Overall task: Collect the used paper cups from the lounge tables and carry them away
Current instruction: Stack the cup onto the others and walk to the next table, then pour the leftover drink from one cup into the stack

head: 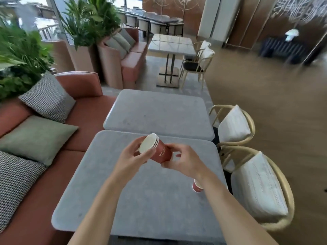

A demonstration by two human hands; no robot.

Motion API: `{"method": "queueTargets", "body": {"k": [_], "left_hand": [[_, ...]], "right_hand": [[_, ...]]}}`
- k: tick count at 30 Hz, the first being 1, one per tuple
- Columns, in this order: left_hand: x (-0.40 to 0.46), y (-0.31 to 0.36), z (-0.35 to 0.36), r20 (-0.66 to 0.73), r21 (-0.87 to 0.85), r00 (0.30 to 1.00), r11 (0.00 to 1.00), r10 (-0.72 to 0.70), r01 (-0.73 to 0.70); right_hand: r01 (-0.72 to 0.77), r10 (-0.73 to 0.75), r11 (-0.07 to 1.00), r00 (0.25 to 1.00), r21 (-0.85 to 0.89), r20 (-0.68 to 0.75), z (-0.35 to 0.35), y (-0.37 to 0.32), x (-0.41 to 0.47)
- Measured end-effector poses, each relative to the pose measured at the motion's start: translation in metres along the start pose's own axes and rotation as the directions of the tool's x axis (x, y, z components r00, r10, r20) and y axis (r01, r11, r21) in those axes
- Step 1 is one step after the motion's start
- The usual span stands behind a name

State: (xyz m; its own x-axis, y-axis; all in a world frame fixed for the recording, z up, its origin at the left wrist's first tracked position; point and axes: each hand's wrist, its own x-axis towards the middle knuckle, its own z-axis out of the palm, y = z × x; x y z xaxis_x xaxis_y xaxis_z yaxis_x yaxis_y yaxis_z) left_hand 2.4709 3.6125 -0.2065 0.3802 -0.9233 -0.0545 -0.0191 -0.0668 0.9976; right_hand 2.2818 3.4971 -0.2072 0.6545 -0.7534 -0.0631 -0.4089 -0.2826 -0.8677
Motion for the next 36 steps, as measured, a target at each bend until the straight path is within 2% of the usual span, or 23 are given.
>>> {"method": "queueTargets", "body": {"k": [7, 13, 17, 23, 29, 33, 36], "left_hand": [[0.049, 0.005, 0.035, 0.023, 0.155, 1.000, 0.988, -0.008, 0.004], [0.071, -0.019, 0.076, 0.027, 0.234, 0.999, 0.972, -0.022, 0.015], [0.078, -0.033, 0.097, 0.035, 0.353, 0.997, 0.934, -0.063, 0.046], [0.097, -0.062, 0.113, 0.108, 0.484, 0.985, 0.872, -0.137, 0.068], [0.098, -0.102, 0.112, 0.115, 0.533, 0.975, 0.840, -0.190, 0.101], [0.089, -0.139, 0.112, 0.069, 0.573, 0.973, 0.807, -0.222, 0.144], [0.079, -0.166, 0.113, 0.056, 0.614, 0.968, 0.773, -0.246, 0.161]], "right_hand": [[-0.009, 0.009, 0.998, 1.000, 0.063, -0.001, -0.034, 0.044, 0.030], [-0.018, 0.017, 0.996, 1.000, 0.085, 0.011, -0.050, 0.099, 0.039], [-0.053, 0.054, 0.996, 0.999, 0.071, -0.005, -0.053, 0.132, 0.032], [-0.134, 0.126, 0.988, 0.988, -0.084, -0.085, -0.060, 0.177, 0.021], [-0.169, 0.130, 0.919, 0.983, -0.357, -0.131, -0.039, 0.224, 0.005], [-0.196, 0.128, 0.884, 0.975, -0.425, -0.184, -0.015, 0.254, -0.009], [-0.252, 0.194, 0.870, 0.965, -0.425, -0.175, -0.002, 0.272, -0.014]]}}
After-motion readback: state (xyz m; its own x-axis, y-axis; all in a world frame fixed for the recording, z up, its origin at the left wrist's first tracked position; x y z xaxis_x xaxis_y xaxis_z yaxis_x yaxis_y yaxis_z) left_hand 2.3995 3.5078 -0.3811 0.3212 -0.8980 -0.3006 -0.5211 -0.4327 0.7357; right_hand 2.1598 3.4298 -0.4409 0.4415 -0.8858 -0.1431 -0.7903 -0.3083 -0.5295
